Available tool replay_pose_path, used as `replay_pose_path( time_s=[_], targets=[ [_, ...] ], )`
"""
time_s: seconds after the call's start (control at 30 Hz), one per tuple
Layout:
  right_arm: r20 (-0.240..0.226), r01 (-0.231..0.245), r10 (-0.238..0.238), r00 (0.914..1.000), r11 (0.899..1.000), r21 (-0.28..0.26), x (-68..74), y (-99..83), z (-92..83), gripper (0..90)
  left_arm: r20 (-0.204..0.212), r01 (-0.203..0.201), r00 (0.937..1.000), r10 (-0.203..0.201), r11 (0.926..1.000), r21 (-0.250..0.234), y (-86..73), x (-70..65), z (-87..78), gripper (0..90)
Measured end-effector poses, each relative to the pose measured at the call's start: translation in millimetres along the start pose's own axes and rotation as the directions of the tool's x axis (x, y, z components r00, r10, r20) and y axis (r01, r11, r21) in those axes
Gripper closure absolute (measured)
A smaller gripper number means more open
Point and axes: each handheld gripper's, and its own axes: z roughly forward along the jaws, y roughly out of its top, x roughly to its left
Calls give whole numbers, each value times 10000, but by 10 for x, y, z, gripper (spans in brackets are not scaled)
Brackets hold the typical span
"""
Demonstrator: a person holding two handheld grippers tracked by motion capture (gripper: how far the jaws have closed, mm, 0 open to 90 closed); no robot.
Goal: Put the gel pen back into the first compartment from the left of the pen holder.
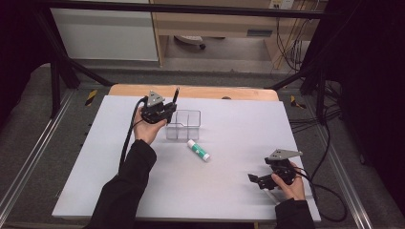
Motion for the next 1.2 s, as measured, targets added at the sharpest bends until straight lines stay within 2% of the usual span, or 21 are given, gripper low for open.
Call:
replay_pose_path(
  time_s=[0.57, 0.67, 0.87, 1.03, 1.2],
  targets=[
    [-3, 19, -19, 10000, 10000, 7, 1, 0, -5, 6, 77, 210, 9997, -213, 9990, 387, -248, 23, 34, 786],
    [12, 11, -12, 10000, 10000, 25, 2, 0, -2, 6, 75, 273, 9996, -277, 9984, 486, -268, 20, 59, 786],
    [-13, 20, -19, 10000, 10000, 29, 1, 0, 1, 6, 13, 95, 10000, -96, 9981, 613, -256, 8, 54, 779],
    [17, -19, 19, 10000, 10000, 11, 3, 0, -4, 6, 79, 70, 9999, -74, 9990, 446, -218, 35, -39, 711],
    [1, -15, 15, 10000, 10000, 28, 8, 0, -1, 6, 200, 23, 9998, -36, 9981, 612, -186, 59, -148, 635]
  ],
)
